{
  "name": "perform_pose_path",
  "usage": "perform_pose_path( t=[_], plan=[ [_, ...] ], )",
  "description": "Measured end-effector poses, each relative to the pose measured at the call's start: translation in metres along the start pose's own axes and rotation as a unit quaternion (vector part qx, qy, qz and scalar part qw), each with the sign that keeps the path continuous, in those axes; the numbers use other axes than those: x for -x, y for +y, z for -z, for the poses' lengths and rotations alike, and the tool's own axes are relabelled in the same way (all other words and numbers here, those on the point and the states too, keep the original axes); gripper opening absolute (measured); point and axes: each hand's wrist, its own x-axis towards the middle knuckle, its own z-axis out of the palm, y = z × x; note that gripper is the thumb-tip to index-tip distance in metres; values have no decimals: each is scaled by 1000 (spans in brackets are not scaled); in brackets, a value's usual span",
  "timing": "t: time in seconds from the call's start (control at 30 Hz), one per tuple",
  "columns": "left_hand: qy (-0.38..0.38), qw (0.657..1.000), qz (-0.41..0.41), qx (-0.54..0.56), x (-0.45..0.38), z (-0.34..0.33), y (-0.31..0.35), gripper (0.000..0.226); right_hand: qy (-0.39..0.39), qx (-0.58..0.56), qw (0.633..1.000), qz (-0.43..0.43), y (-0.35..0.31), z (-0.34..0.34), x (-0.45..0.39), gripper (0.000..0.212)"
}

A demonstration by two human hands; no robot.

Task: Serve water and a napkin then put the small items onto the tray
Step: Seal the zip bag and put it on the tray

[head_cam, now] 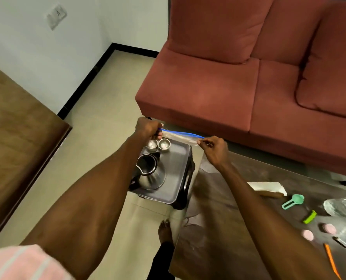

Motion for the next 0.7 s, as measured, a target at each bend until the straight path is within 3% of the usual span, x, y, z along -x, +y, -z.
perform_pose_path(
  t=[0.13, 0.33, 0.7],
  plan=[
    [13, 1000, 24, 8, -32, 39, -9, 6, -28, 28, 999, -4, -19, -44, -21, 22],
    [39, 997, 65, 22, -74, 77, -36, 14, -58, 58, 997, -10, -35, -94, -41, 24],
    [69, 992, 108, -3, -124, 84, -92, 14, -97, 111, 987, -64, -25, -148, -58, 23]
  ],
)
